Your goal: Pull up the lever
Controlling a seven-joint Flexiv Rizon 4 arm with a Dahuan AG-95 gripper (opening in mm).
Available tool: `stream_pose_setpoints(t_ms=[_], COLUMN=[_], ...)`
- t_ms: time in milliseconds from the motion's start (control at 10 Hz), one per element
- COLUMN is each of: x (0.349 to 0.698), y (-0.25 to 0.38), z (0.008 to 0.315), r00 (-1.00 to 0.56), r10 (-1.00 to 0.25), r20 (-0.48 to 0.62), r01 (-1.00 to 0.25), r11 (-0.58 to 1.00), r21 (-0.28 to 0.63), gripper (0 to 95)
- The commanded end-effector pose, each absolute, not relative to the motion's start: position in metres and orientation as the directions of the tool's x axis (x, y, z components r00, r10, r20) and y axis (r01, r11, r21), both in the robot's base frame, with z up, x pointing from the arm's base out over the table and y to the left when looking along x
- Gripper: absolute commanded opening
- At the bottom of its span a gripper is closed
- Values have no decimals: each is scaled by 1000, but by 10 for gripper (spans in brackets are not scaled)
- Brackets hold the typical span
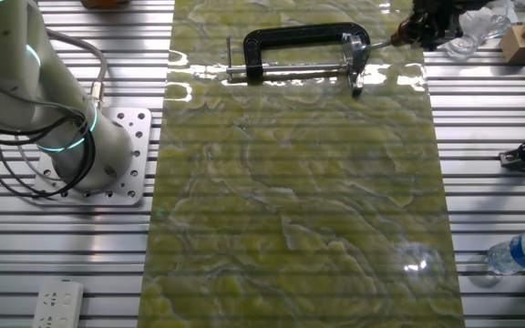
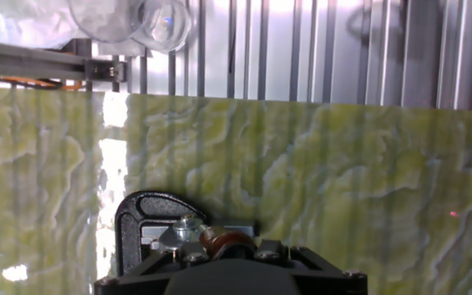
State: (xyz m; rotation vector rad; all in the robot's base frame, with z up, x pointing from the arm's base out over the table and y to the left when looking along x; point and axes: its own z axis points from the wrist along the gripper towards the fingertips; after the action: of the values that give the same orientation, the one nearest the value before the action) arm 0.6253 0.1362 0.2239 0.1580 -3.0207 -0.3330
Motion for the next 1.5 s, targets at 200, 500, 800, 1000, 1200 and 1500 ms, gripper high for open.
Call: stream_pose_setpoints(t_ms=[200, 500, 800, 1000, 1200, 1500], x=[626, 626, 625, 624, 622, 623], y=[136, 137, 145, 148, 153, 157], z=[224, 225, 227, 229, 232, 232], r00=[-991, -991, -992, -992, -993, -992], r10=[-99, -75, -66, -41, 7, 23], r20=[92, 112, 111, 117, 122, 125], r01=[-75, -49, -43, -19, 29, 44], r11=[968, 973, 978, 982, 983, 984], r21=[238, 224, 203, 187, 180, 172], gripper=[190, 190, 190, 190, 190, 380])
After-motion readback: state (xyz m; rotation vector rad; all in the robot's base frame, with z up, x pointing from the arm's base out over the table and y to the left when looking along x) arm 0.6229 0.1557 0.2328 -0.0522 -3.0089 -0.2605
